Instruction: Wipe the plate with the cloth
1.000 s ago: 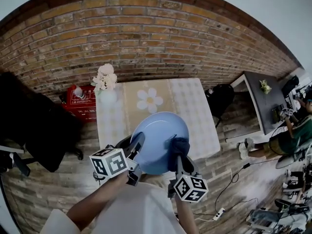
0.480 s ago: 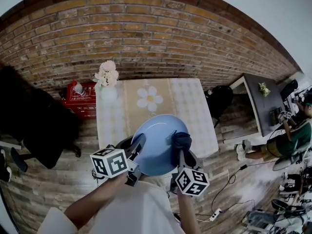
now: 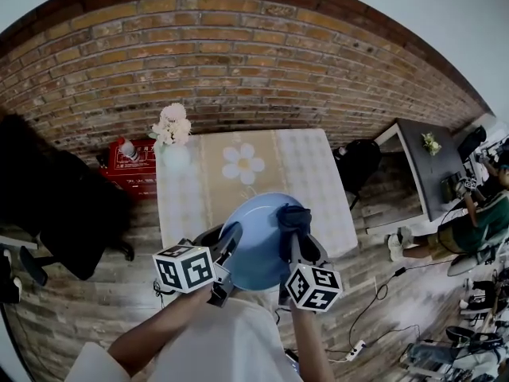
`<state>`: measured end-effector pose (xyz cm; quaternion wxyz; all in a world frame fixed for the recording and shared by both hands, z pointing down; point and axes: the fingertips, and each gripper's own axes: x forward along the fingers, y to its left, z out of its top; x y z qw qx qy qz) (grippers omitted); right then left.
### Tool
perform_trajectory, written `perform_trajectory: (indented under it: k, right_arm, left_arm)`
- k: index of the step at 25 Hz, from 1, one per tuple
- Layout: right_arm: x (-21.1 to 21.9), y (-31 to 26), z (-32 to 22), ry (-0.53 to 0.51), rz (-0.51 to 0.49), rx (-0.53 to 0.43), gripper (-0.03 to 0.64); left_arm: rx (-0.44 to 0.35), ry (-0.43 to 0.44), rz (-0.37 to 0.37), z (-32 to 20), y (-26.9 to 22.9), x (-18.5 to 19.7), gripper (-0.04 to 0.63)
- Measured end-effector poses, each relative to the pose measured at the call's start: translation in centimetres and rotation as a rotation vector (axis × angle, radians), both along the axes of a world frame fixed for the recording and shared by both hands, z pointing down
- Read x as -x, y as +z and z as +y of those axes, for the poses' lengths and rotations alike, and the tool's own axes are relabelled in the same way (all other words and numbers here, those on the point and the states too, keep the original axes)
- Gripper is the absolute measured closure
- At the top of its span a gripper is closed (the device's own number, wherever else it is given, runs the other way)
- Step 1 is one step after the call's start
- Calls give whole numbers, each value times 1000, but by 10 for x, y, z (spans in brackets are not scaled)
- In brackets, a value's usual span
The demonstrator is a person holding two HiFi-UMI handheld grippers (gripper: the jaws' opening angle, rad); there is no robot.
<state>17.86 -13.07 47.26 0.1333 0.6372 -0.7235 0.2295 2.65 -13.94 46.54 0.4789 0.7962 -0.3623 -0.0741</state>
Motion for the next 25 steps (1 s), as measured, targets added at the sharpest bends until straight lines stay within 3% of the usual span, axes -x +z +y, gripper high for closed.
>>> perform_trajectory:
  k: [12, 25]
  right_arm:
    - [48, -18, -15, -135, -62, -56, 538]
    - [109, -22, 8, -325, -134, -63, 538]
  left_arm:
    - [23, 28, -22, 2, 9, -7, 548]
    - [3, 7, -29, -15, 0, 1, 548]
